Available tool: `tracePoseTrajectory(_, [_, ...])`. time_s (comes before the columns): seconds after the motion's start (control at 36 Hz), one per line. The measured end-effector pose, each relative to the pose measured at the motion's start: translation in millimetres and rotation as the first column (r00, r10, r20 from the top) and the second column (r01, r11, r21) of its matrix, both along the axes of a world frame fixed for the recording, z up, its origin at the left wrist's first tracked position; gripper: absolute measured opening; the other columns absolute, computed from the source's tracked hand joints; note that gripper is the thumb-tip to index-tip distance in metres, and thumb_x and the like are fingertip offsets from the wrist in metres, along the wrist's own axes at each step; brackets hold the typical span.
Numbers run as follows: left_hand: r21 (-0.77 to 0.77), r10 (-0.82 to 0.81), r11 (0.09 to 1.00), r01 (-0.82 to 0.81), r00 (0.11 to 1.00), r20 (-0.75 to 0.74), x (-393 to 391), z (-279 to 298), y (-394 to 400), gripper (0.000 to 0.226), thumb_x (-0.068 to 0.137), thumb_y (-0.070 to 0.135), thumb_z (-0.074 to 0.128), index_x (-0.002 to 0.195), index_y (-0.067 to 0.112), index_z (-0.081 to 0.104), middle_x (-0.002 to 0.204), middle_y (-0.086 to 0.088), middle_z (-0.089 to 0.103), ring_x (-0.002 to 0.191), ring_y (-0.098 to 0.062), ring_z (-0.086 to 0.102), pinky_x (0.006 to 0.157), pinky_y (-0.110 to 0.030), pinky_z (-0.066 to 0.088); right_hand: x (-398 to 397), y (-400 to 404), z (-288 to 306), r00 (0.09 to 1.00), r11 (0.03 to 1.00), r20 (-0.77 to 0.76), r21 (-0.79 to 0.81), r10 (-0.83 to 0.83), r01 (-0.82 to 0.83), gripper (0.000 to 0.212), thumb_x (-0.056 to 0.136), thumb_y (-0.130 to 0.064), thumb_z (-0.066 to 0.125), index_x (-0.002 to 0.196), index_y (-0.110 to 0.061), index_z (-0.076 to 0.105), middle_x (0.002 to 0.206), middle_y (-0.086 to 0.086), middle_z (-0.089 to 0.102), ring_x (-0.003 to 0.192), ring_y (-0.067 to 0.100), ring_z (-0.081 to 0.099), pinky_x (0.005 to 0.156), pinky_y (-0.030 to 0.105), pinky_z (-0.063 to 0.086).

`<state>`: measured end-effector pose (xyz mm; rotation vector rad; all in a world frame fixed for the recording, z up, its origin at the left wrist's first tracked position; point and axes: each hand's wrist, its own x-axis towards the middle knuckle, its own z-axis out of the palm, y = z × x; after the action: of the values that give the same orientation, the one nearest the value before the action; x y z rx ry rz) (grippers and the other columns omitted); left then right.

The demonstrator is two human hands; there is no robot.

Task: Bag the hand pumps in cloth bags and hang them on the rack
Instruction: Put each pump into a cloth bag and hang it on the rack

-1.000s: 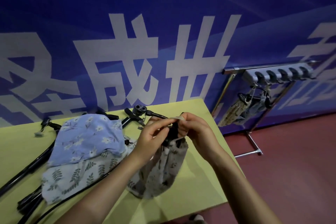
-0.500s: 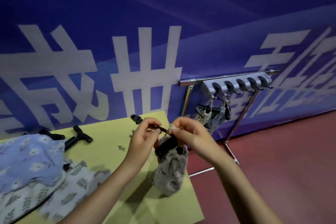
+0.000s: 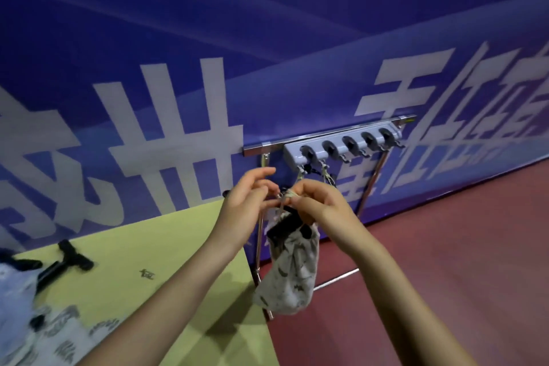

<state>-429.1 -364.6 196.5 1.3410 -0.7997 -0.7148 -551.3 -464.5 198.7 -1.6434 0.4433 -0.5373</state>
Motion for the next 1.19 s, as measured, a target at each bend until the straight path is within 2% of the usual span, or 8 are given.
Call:
tracePoseTrajectory(0.11, [0.052, -0.155, 0.987, 0.15, 0.837, 0.524, 1.4, -17.0, -22.3, 0.028, 0.09, 0.013, 0.051, 0.112, 0.024, 0.066, 0.109, 0.015, 0.062, 0.107, 0.004, 0.055, 0.093, -0.011, 0.041, -10.2, -14.1, 4.3, 0.999, 0.999, 0.013, 0.004, -0.047, 0.047, 0.009, 0.078, -0.014, 0.054, 0.072, -0.012, 0.059, 0.056, -0.003, 0.045, 0.053, 0.011, 0.037, 0.051, 0.021, 0.03])
tracePoseTrajectory(0.25, [0.078, -0.229, 0.967, 0.241, 0.7, 0.676, 3.0, -36.8, -51.7, 0.025, 0.09, 0.009, 0.061, 0.113, 0.013, 0.066, 0.101, 0.011, 0.061, 0.101, -0.001, 0.051, 0.085, -0.006, 0.035, -20.5, -40.2, -9.2, 0.996, 0.994, 0.019, 0.062, -0.086, 0.085, 0.009, 0.076, -0.01, 0.053, 0.071, -0.008, 0.06, 0.063, 0.011, 0.046, 0.05, 0.011, 0.04, 0.051, 0.024, 0.032])
tracePoseTrajectory(0.33, [0.12, -0.25, 0.963, 0.241, 0.632, 0.734, 5.6, -48.3, -70.4, 0.013, 0.089, 0.013, 0.061, 0.1, 0.011, 0.067, 0.092, 0.007, 0.06, 0.09, -0.007, 0.048, 0.079, -0.02, 0.038, -19.1, -53.1, -26.6, 0.999, 0.995, 0.008, 0.087, -0.042, 0.041, 0.008, 0.076, -0.01, 0.054, 0.074, -0.004, 0.059, 0.06, 0.005, 0.049, 0.05, 0.01, 0.041, 0.052, 0.023, 0.035])
tracePoseTrajectory(0.47, [0.224, -0.288, 0.958, 0.181, 0.624, 0.726, 9.3, -83.5, -109.5, 0.02, 0.092, 0.026, 0.046, 0.091, 0.014, 0.062, 0.083, 0.009, 0.051, 0.087, -0.011, 0.044, 0.077, -0.033, 0.04, -14.4, -92.6, -55.3, 0.999, 0.988, -0.026, 0.155, 0.021, -0.017, 0.009, 0.08, -0.012, 0.056, 0.074, -0.009, 0.062, 0.062, 0.011, 0.042, 0.051, 0.014, 0.038, 0.052, 0.026, 0.032])
tracePoseTrajectory(0.58, [0.266, -0.322, 0.945, 0.189, 0.673, 0.666, 18.2, -109.6, -152.4, 0.032, 0.092, 0.026, 0.038, 0.095, 0.01, 0.065, 0.09, 0.008, 0.052, 0.087, -0.008, 0.042, 0.08, -0.016, 0.033, -18.8, -144.1, -76.0, 0.988, 0.959, -0.118, 0.275, 0.099, -0.064, 0.008, 0.082, -0.011, 0.053, 0.078, -0.006, 0.058, 0.055, 0.0, 0.035, 0.046, 0.009, 0.027, 0.045, 0.019, 0.025])
tracePoseTrajectory(0.72, [0.381, -0.421, 0.904, 0.192, 0.543, 0.726, 6.8, -132.0, -216.9, 0.035, 0.095, 0.035, 0.037, 0.093, 0.012, 0.062, 0.089, 0.01, 0.046, 0.09, -0.007, 0.041, 0.081, -0.024, 0.033, -41.3, -220.2, -99.5, 0.922, 0.973, -0.361, 0.223, 0.137, -0.057, 0.021, 0.094, -0.002, 0.05, 0.078, -0.007, 0.062, 0.056, 0.001, 0.038, 0.046, 0.009, 0.028, 0.047, 0.023, 0.021])
tracePoseTrajectory(0.83, [0.432, -0.449, 0.884, 0.182, 0.59, 0.671, -18.4, -143.8, -264.0, 0.02, 0.098, 0.026, 0.046, 0.097, 0.016, 0.063, 0.091, 0.01, 0.049, 0.093, -0.01, 0.049, 0.081, -0.03, 0.04, -62.1, -278.7, -105.3, 0.902, 0.982, -0.4, 0.155, 0.163, -0.109, 0.02, 0.085, -0.018, 0.061, 0.066, -0.021, 0.064, 0.057, 0.001, 0.04, 0.051, 0.012, 0.031, 0.05, 0.026, 0.021])
tracePoseTrajectory(1.19, [0.418, -0.164, 0.888, -0.193, 0.715, 0.679, -60.0, -153.3, -345.9, 0.022, 0.097, 0.031, 0.049, 0.094, 0.02, 0.068, 0.09, 0.002, 0.056, 0.095, -0.017, 0.052, 0.081, -0.039, 0.045, -57.5, -375.9, -127.9, 0.936, 0.979, -0.332, 0.199, 0.119, -0.054, 0.021, 0.094, -0.002, 0.051, 0.075, -0.008, 0.057, 0.047, -0.01, 0.039, 0.043, 0.005, 0.032, 0.046, 0.018, 0.026])
